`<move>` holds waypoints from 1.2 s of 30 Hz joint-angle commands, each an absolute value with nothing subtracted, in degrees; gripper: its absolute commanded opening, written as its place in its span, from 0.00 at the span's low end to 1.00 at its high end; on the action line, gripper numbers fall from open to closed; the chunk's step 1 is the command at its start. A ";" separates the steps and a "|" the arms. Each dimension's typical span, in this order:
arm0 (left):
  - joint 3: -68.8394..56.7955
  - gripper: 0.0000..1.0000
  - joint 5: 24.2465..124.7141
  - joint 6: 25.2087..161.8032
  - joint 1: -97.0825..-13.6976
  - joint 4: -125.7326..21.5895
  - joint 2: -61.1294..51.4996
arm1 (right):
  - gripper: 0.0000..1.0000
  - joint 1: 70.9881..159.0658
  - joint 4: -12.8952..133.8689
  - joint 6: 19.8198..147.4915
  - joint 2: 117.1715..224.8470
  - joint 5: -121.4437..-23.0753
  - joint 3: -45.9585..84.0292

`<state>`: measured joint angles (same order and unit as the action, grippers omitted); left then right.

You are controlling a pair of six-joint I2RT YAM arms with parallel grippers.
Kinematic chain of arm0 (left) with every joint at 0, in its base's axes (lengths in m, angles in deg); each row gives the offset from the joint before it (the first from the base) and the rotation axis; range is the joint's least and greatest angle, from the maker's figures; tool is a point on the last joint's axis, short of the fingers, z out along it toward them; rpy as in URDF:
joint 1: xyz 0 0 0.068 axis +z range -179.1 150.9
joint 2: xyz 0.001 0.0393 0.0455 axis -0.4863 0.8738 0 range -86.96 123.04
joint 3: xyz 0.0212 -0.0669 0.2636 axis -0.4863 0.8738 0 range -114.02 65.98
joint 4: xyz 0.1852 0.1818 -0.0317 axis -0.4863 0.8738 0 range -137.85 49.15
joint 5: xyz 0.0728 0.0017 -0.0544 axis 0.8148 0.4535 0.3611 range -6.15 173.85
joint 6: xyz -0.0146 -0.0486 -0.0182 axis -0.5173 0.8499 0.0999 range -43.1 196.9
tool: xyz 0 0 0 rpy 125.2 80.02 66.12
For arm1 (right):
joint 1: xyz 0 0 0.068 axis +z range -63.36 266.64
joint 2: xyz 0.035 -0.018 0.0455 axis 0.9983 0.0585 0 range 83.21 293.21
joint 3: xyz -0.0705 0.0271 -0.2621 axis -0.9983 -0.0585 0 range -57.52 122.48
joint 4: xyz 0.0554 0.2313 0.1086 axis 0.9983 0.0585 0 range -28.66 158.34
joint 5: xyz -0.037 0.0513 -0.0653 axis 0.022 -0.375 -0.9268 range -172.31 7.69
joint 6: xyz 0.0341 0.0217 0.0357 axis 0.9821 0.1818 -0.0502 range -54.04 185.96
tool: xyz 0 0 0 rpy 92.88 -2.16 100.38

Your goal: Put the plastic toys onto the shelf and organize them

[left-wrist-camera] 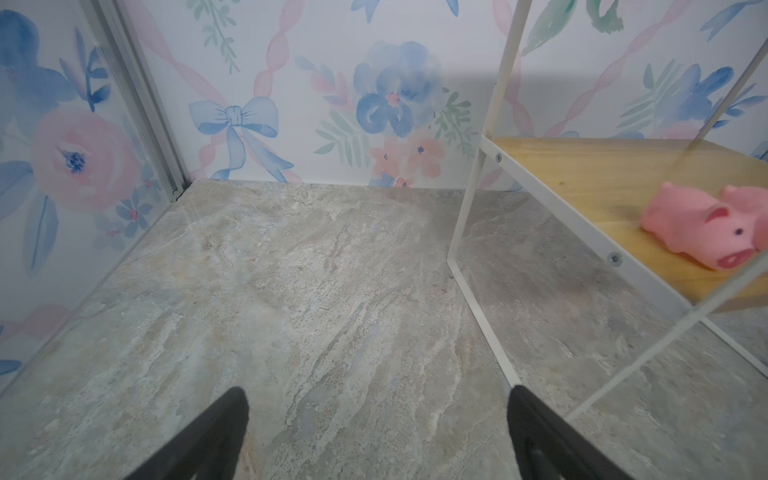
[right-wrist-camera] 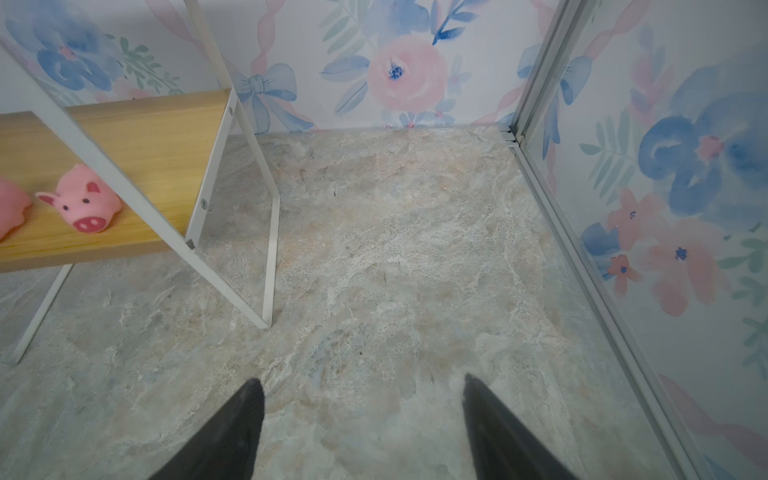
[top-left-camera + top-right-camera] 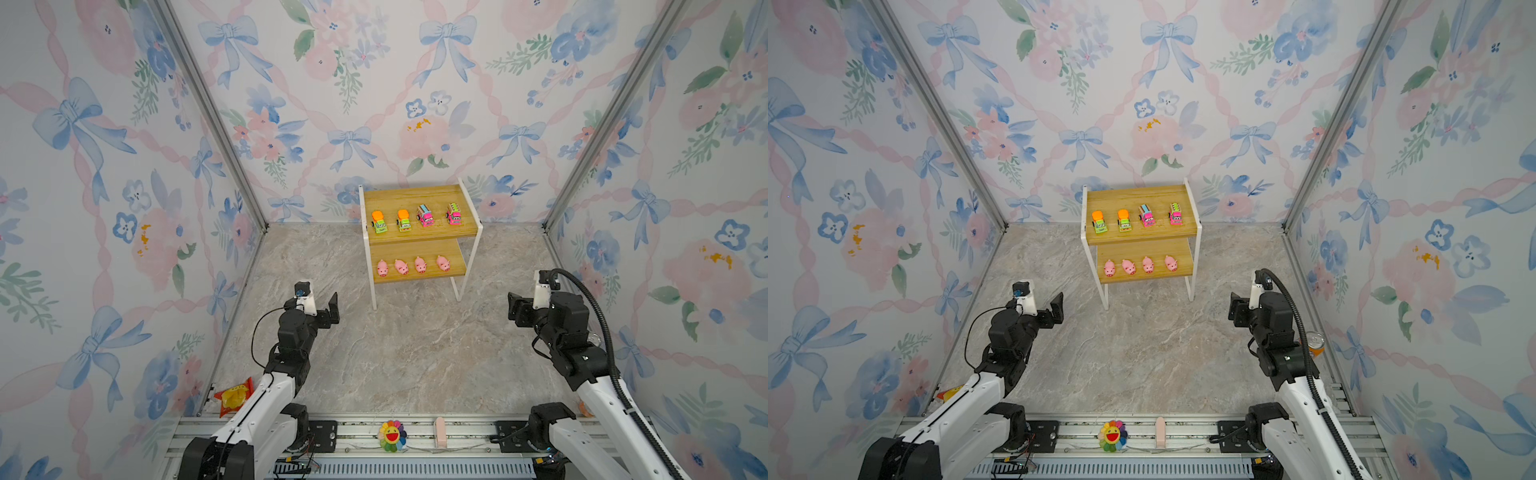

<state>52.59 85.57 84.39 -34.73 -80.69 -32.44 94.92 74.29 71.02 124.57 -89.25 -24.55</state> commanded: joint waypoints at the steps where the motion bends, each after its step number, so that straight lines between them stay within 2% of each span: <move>1: 52.79 0.98 82.45 81.54 -32.85 -90.45 -28.61 | 0.78 92.80 64.74 68.51 124.16 -87.04 -28.34; 6: 54.05 0.98 83.00 80.76 -30.46 -98.93 -19.76 | 0.78 87.16 49.33 71.67 125.19 -84.61 -36.40; 10: 54.62 0.98 81.63 80.95 -29.38 -105.56 -12.58 | 0.78 86.14 37.34 70.63 128.54 -84.35 -41.23; 17: 53.24 0.98 81.44 79.65 -28.66 -107.45 -8.88 | 0.78 86.04 19.64 68.34 147.43 -83.75 -42.03; 22: 54.92 0.98 80.28 79.39 -27.95 -116.97 -2.65 | 0.77 85.98 6.40 68.87 160.62 -83.84 -42.36; 28: 52.78 0.98 79.76 78.93 -27.92 -117.81 2.49 | 0.78 86.13 -8.37 69.25 174.00 -84.66 -42.57; 31: 52.53 0.98 80.06 78.76 -27.94 -117.82 2.85 | 0.78 86.18 3.03 68.37 170.97 -83.21 -39.13; 33: 52.44 0.98 81.70 78.89 -28.19 -117.72 2.86 | 0.78 86.27 6.70 67.80 172.62 -80.77 -35.78; 36: 52.44 0.98 82.26 78.92 -28.46 -117.63 2.84 | 0.84 87.15 10.32 66.54 171.62 -82.07 -34.79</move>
